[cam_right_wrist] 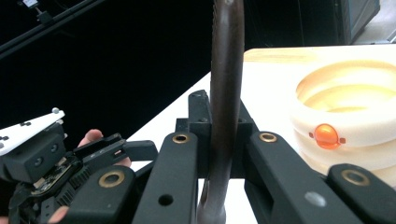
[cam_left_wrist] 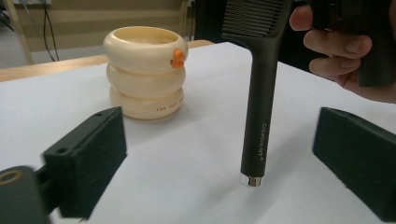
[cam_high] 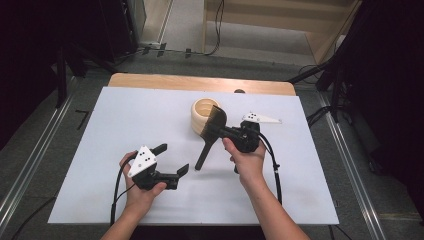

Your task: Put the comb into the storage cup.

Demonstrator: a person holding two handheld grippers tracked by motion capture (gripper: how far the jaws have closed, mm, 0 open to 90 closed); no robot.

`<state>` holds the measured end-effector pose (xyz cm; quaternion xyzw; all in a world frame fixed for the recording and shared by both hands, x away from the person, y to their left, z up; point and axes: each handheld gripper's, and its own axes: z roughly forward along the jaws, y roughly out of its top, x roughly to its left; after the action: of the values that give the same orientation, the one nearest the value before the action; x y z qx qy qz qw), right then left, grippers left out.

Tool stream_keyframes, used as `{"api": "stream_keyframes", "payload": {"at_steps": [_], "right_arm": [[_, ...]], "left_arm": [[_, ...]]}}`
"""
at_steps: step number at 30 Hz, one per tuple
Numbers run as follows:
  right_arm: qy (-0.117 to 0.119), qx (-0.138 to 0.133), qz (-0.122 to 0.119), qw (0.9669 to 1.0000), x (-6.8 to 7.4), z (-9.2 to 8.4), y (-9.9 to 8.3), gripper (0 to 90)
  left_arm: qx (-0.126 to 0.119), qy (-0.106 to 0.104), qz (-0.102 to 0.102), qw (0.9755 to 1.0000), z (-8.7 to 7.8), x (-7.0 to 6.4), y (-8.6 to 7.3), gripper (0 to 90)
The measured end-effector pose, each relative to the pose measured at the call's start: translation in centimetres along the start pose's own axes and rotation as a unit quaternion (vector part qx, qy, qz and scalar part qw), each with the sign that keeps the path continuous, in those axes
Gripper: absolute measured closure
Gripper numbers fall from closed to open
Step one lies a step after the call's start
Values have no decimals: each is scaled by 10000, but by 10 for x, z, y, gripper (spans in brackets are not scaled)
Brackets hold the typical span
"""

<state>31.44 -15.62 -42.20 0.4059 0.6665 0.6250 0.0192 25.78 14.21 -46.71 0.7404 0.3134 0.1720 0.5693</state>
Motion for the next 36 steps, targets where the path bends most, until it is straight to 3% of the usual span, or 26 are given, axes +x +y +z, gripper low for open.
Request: {"api": "stream_keyframes", "payload": {"at_steps": [5, 11, 26, 36], "right_arm": [[-11, -79, -81, 9999, 1, -2, 1, 830], [-73, -123, -312, 9994, 3, -3, 2, 830], [-209, -205, -540, 9981, 4, -4, 8, 830], [-248, -313, -664, 9970, 4, -6, 15, 830]], "left_arm": [[-32, -42, -51, 10000, -7, 7, -4, 0], [7, 99, 40, 9999, -16, 13, -8, 0], [-74, 405, 43, 9991, -47, 34, -20, 0], [-125, 439, 148, 9989, -64, 43, -25, 0]]}}
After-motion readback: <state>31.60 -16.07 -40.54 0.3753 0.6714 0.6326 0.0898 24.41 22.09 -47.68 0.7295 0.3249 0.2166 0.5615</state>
